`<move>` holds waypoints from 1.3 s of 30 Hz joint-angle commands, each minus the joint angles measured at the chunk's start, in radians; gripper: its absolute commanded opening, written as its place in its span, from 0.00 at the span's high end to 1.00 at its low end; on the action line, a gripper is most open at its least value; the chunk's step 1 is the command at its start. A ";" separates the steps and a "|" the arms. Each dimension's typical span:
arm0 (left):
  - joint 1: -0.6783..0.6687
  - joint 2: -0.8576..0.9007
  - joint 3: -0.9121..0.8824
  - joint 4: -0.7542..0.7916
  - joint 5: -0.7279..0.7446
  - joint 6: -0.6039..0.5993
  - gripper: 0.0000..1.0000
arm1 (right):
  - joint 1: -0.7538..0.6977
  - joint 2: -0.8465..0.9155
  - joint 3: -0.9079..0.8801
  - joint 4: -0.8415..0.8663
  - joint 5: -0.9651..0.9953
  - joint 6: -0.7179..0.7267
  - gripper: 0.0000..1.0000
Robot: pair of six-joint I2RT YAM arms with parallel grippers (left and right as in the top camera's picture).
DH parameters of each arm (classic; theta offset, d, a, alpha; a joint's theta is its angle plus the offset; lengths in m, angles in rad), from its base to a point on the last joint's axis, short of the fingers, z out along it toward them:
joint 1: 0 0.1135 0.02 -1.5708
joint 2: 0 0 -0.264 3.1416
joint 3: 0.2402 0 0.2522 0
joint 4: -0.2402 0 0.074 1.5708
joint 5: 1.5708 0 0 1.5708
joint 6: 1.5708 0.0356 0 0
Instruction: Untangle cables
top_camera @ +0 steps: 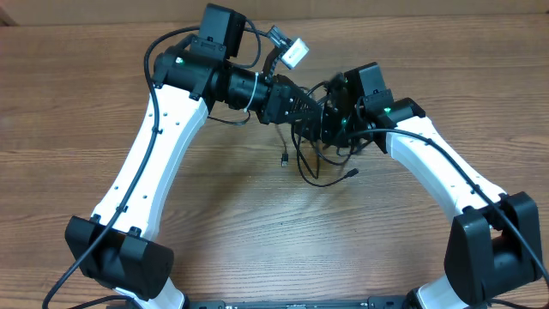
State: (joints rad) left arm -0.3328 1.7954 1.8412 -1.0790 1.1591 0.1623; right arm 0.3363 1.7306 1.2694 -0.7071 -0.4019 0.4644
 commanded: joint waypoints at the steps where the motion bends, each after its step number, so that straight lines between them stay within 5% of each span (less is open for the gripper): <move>1: 0.056 -0.039 0.017 -0.006 0.060 0.025 0.96 | -0.004 -0.018 -0.001 -0.140 0.454 0.319 0.44; 7: 0.223 -0.079 0.018 -0.060 -0.094 0.025 0.96 | -0.011 -0.018 -0.001 -0.279 0.642 0.378 0.44; 20: 0.657 -0.130 0.018 -0.085 -0.097 0.006 0.96 | -0.130 -0.018 0.000 -0.252 0.552 0.341 0.27; 23: 0.653 -0.130 0.018 -0.093 -0.110 0.006 0.96 | -0.129 -0.018 0.000 -0.166 0.395 0.160 0.27; 24: 0.643 -0.130 0.018 -0.101 -0.146 0.006 0.96 | -0.128 -0.018 0.000 -0.104 0.222 -0.003 0.27; 27: 0.620 -0.130 0.018 -0.112 -0.204 0.006 0.96 | -0.128 -0.018 0.000 -0.053 0.047 -0.125 0.30; 36: 0.496 -0.129 0.018 -0.147 -0.695 -0.074 0.94 | -0.128 -0.018 0.000 -0.040 0.034 -0.126 0.27; 39: 0.429 -0.129 0.018 -0.114 -0.840 -0.127 0.63 | -0.128 -0.018 0.000 -0.045 0.034 -0.126 0.25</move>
State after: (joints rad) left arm 0.1375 1.6939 1.8416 -1.2133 0.4961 0.0956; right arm 0.2062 1.7306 1.2659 -0.7521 -0.3500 0.3649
